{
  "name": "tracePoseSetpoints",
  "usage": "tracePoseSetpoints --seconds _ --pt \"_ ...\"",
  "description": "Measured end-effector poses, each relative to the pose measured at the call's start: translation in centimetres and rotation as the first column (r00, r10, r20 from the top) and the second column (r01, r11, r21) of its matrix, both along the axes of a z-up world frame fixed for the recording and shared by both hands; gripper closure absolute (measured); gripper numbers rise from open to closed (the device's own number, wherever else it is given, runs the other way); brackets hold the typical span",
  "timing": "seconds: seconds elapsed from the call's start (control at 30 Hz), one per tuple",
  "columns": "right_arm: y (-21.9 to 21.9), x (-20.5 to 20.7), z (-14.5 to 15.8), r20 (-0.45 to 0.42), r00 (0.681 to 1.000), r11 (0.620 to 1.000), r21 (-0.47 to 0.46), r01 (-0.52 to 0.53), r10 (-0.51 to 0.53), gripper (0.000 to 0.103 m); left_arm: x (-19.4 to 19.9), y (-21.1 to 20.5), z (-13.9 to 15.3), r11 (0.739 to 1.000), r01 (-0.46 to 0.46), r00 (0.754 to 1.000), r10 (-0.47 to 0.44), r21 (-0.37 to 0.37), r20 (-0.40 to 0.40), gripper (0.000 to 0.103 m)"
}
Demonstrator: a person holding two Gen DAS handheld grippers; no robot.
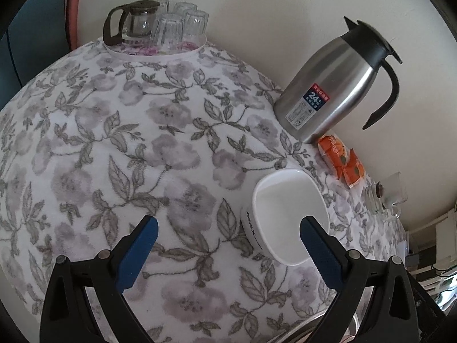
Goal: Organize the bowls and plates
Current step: 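Move both tools to the white square bowl, then grasp the white square bowl rim with both tools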
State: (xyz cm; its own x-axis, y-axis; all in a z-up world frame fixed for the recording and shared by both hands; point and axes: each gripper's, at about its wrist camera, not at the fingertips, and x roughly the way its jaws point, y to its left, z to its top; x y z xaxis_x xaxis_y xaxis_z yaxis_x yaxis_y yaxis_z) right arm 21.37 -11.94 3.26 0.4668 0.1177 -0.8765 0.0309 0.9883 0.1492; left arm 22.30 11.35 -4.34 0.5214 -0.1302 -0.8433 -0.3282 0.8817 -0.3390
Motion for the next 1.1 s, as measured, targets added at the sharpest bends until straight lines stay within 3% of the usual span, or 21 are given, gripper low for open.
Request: tracePoseSetpoints --seconds 0.37,0.7,0.77,0.83,0.97,1.1 --pt "0.8 3.2 -1.9 -0.051 0.999 1.000 0.005 -0.007 0.007 0.004 1.9 0.0 -1.5 0.998 0.031 0.999 -0.032 -0.056 -0.017 0.004" --pt "1.8 5.5 -4.8 -0.113 0.994 1.000 0.003 -0.009 0.009 0.031 3.1 0.0 -3.2 0.998 0.024 0.999 -0.027 -0.065 -0.044 0.005" --pt "1.9 5.8 -5.5 -0.128 0.992 1.000 0.010 -0.002 0.003 0.037 3.3 -0.1 -3.4 0.997 0.029 0.999 -0.032 -0.066 -0.043 0.008" --pt "1.9 6.1 -6.0 -0.140 0.990 1.000 0.015 0.002 0.000 0.043 3.6 -0.3 -3.6 0.997 0.036 0.998 -0.039 -0.071 -0.044 0.019" --pt "2.2 6.5 -7.0 -0.163 0.987 1.000 0.023 0.005 -0.001 0.053 4.2 -1.1 -4.3 0.995 0.059 0.996 -0.064 -0.084 -0.056 0.024" --pt "2.6 6.8 -8.0 -0.183 0.983 1.000 0.023 0.002 0.002 0.064 4.6 -1.6 -4.8 0.992 0.075 0.995 -0.082 -0.105 -0.061 0.037"
